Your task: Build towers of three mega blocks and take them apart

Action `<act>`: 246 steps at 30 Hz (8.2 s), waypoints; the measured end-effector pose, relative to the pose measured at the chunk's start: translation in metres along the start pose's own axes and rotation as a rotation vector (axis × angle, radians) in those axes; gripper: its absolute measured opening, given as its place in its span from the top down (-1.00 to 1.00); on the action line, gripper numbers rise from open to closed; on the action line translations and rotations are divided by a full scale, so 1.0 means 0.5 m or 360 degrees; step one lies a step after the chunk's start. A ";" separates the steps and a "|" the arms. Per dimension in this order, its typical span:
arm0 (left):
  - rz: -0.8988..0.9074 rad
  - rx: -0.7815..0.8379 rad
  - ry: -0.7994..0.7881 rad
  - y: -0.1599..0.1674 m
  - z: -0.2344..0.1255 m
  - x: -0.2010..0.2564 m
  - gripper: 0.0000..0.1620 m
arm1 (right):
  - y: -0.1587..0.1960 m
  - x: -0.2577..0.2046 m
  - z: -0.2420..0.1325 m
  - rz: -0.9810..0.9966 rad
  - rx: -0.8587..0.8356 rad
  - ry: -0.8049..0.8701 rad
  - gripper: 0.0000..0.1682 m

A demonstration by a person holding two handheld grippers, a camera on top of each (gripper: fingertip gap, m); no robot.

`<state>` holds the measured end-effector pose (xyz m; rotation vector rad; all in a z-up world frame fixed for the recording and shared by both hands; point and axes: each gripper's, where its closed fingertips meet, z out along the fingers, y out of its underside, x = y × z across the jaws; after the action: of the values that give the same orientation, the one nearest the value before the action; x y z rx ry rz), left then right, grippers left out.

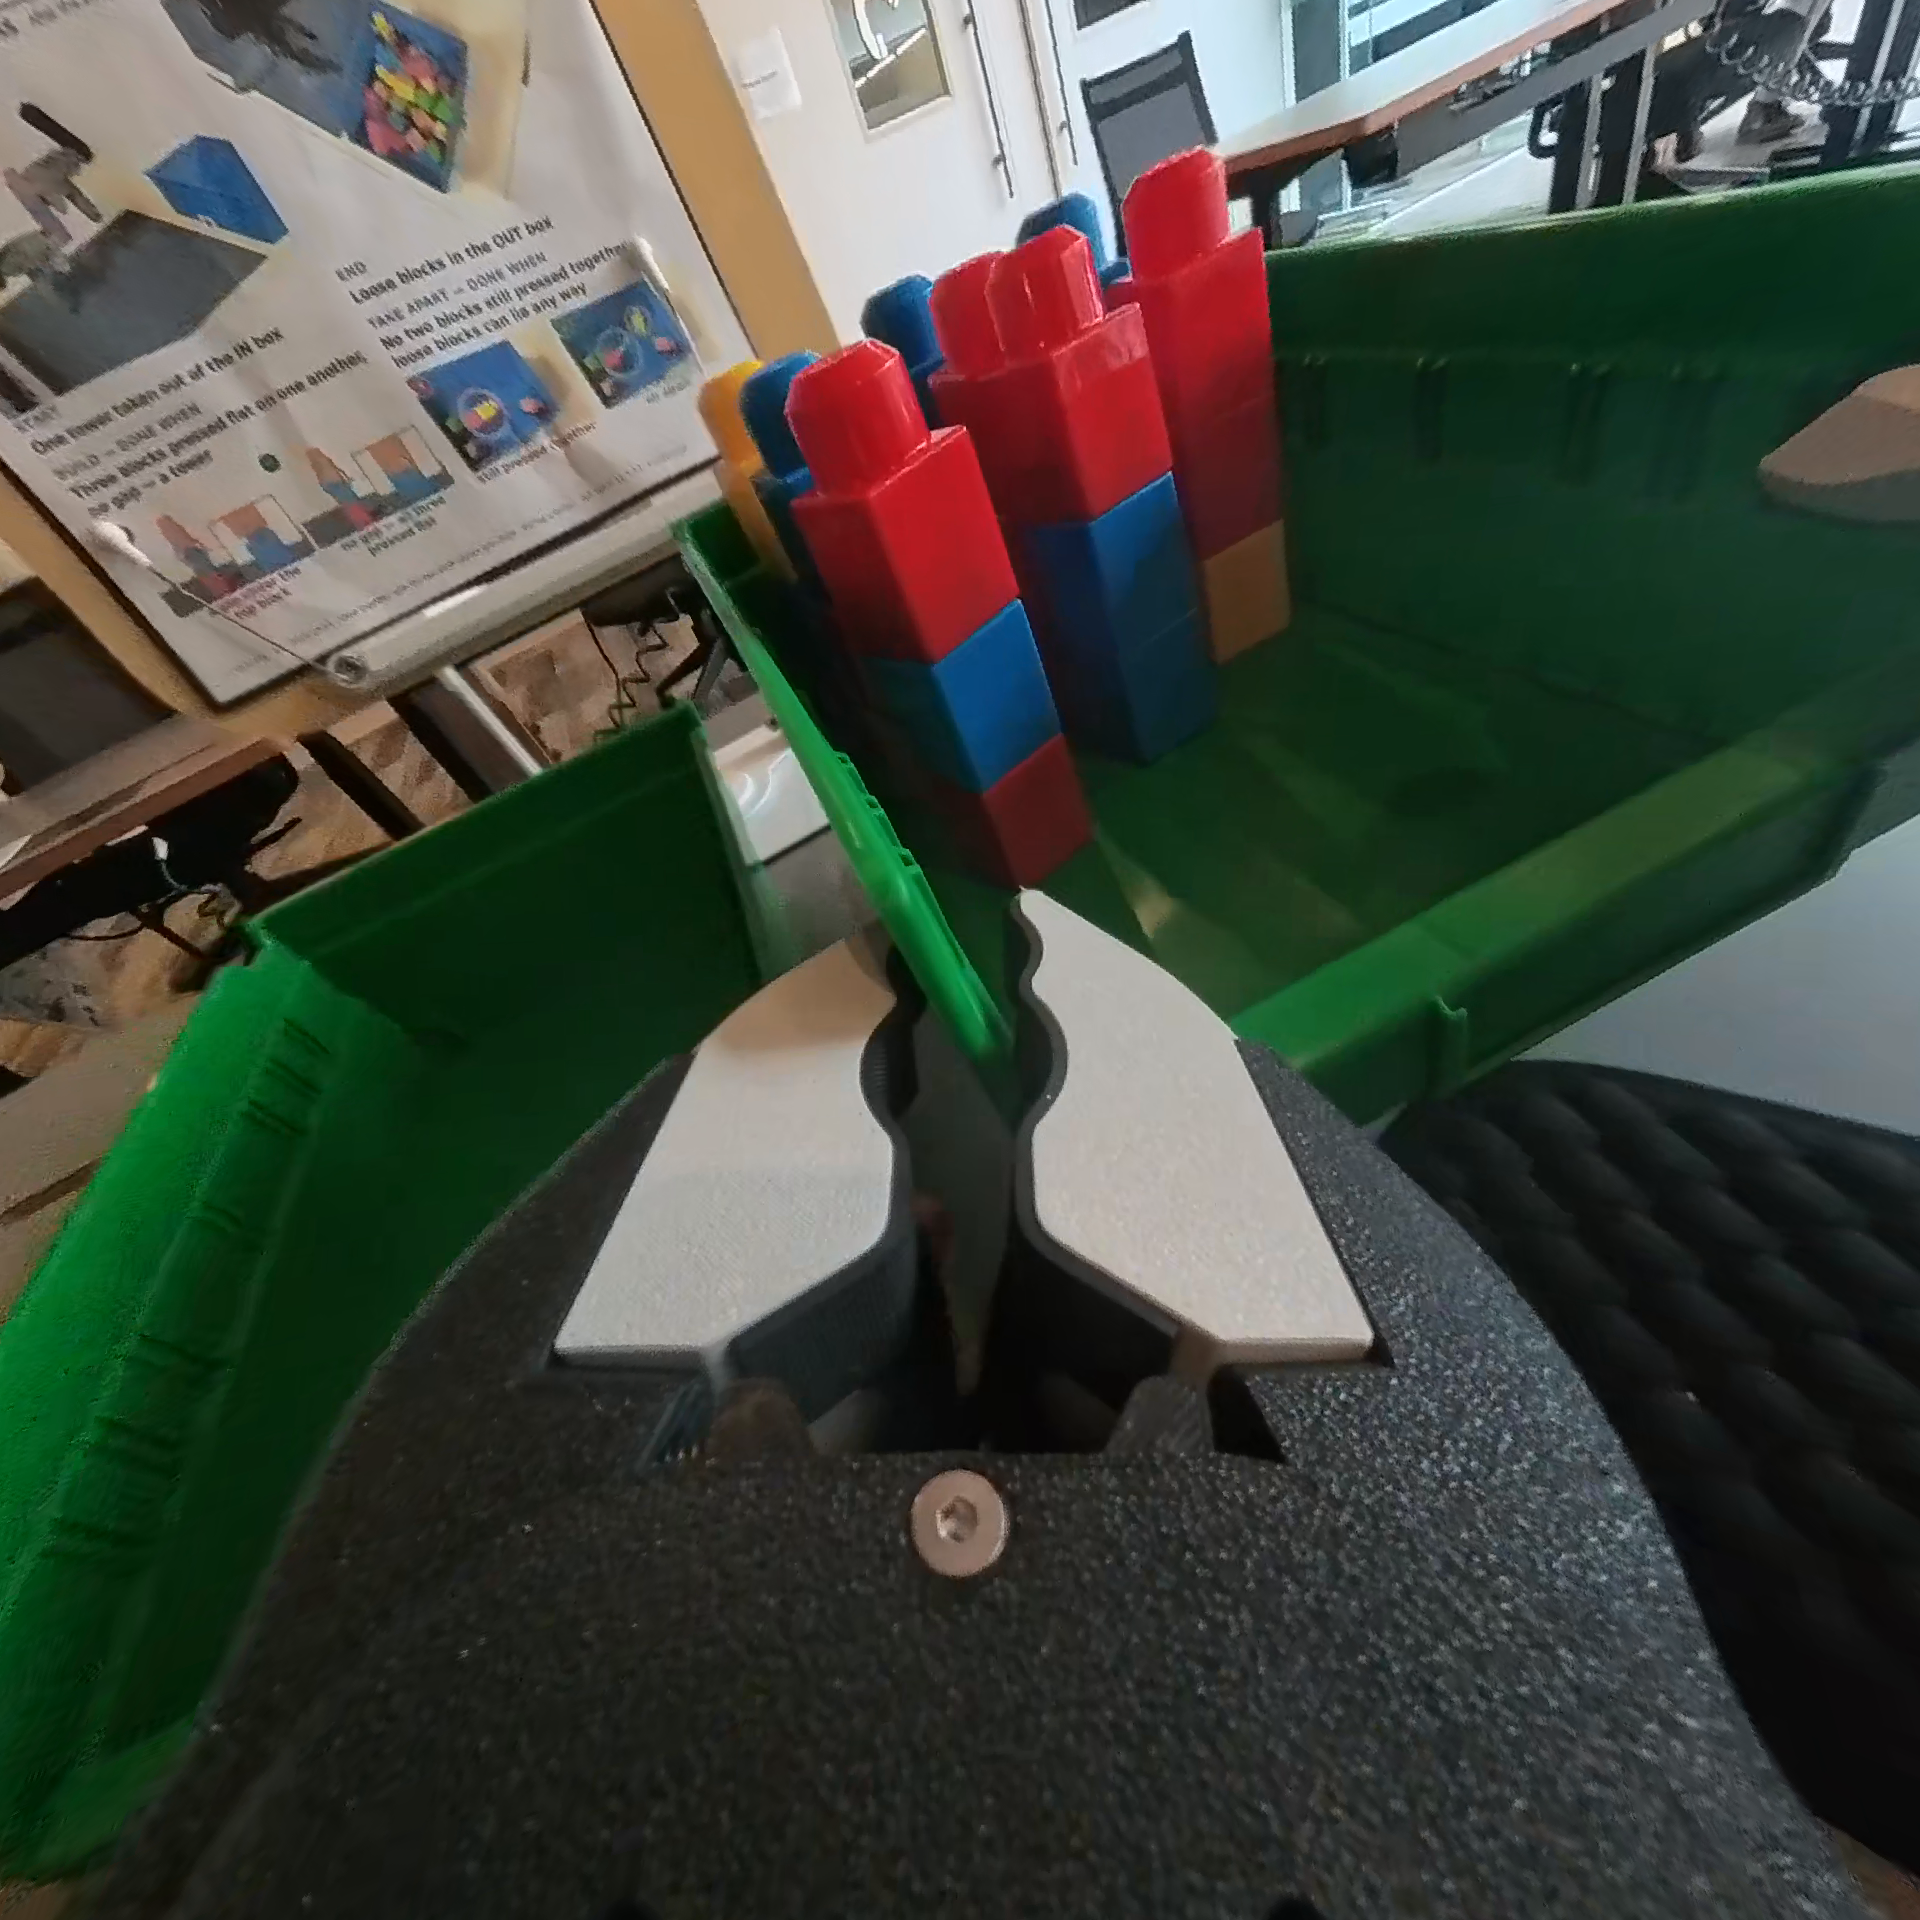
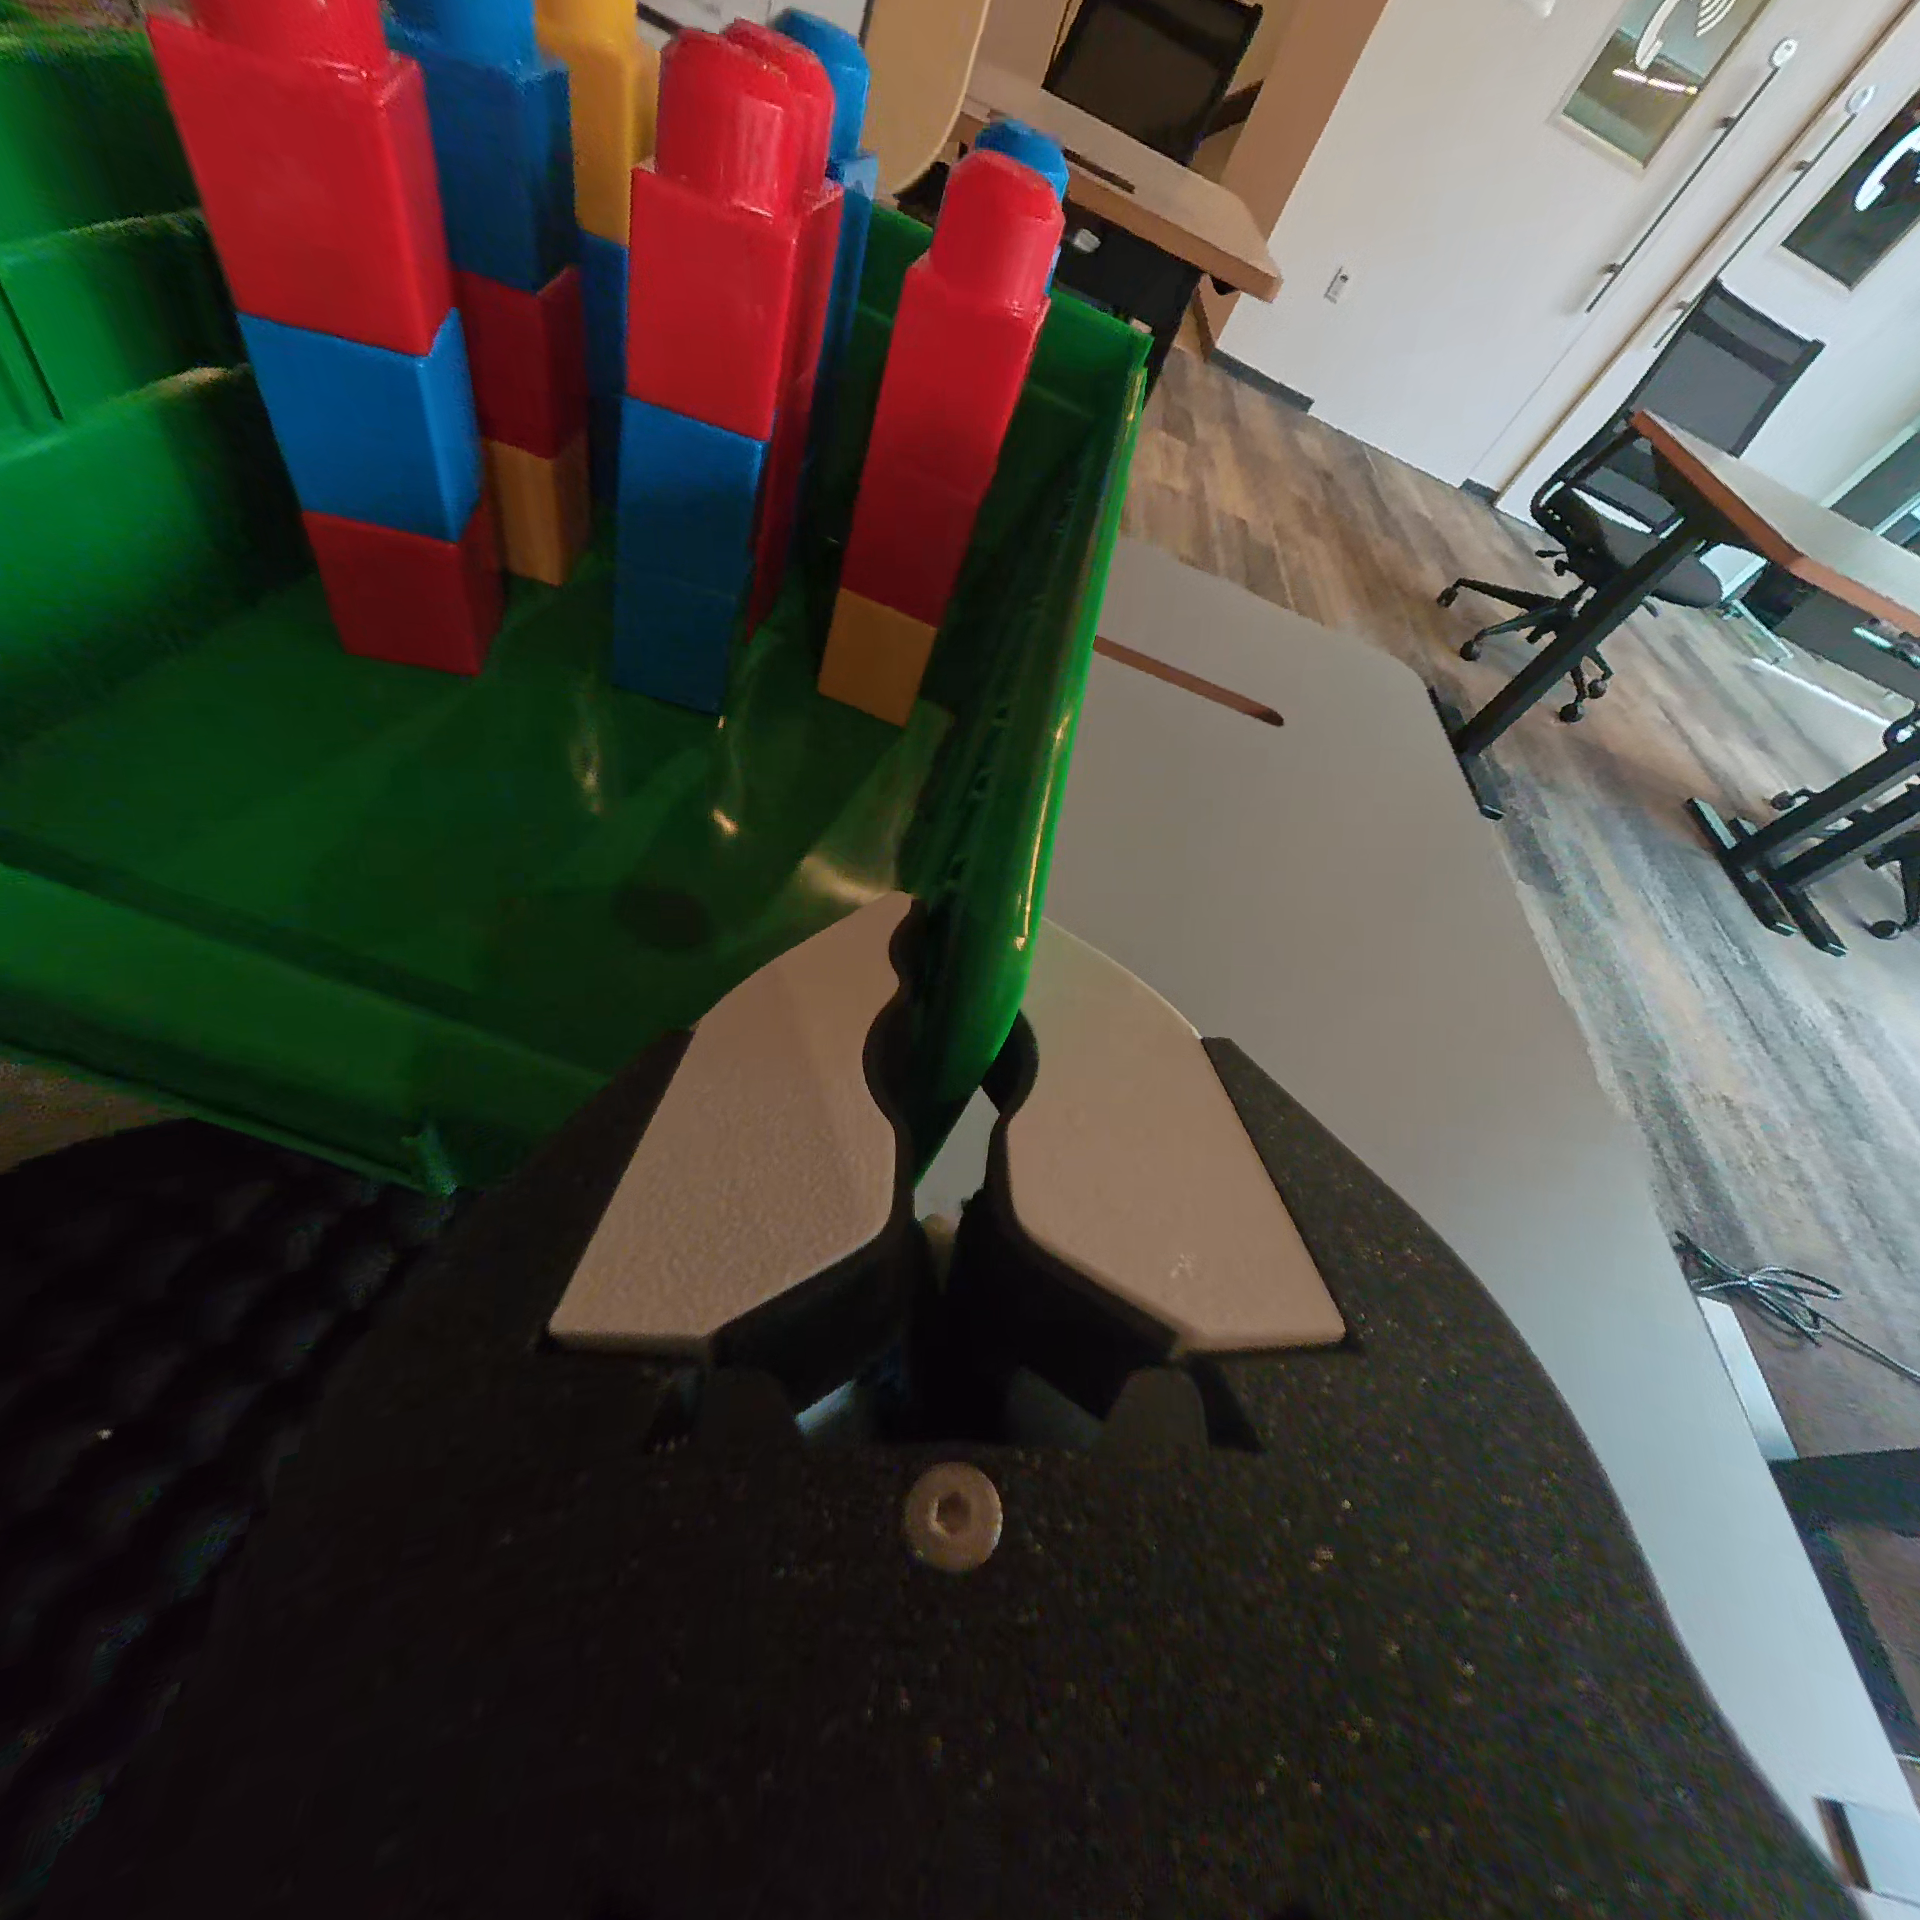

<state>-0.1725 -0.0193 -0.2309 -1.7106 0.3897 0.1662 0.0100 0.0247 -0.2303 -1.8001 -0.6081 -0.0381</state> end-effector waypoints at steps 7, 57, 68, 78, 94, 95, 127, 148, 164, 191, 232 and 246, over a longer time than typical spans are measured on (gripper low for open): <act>0.0005 0.0043 -0.0023 -0.037 -0.019 -0.055 0.85 | -0.065 -0.020 -0.009 -0.0001 0.0019 -0.0001 0.93; -0.0022 -0.0151 -0.0965 0.218 -0.500 -0.704 0.83 | -0.451 -0.831 0.028 -0.0113 0.0525 -0.0906 0.94; -0.0050 -0.0201 -0.1023 0.303 -0.572 -0.721 0.84 | -0.406 -0.930 0.002 -0.0117 0.0536 -0.0953 0.94; -0.0121 -0.0237 -0.0967 0.375 -0.559 -0.701 0.85 | -0.329 -0.952 0.019 -0.0088 0.0446 -0.0925 0.94; -0.0206 -0.0263 -0.0901 0.444 -0.536 -0.689 0.86 | -0.267 -0.969 0.038 -0.0114 0.0324 -0.0871 0.92; -0.0205 -0.0261 -0.0899 0.446 -0.535 -0.691 0.86 | -0.264 -0.971 0.038 -0.0112 0.0317 -0.0873 0.92; 0.0014 -0.0397 -0.0842 0.498 -0.507 -0.775 0.87 | -0.228 -1.022 0.014 -0.0360 0.0222 -0.1024 0.63; -0.0008 -0.0371 -0.0921 0.431 -0.562 -0.741 0.13 | -0.288 -0.949 -0.024 -0.0154 0.0438 -0.1187 0.27; 0.0108 -0.0040 -0.0387 0.174 -0.333 -0.426 0.03 | -0.197 -0.505 -0.047 0.0192 0.0690 -0.0591 -0.01; 0.0545 -0.0600 -0.0231 0.241 -0.109 -0.403 0.81 | -0.071 -0.449 0.125 -0.0580 -0.0081 -0.0218 0.79; 0.0592 0.0212 0.0566 -0.129 0.128 0.342 0.79 | 0.257 0.276 -0.158 -0.0206 -0.0297 0.0610 0.82; 0.0584 0.0160 0.0658 -0.096 0.194 0.397 0.79 | 0.307 0.309 -0.139 -0.0202 -0.0414 0.0674 0.83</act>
<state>0.0395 0.0497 -0.2688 -1.5576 1.0034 0.0550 0.2273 -0.0079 -0.2932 -1.9218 -0.4236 -0.5932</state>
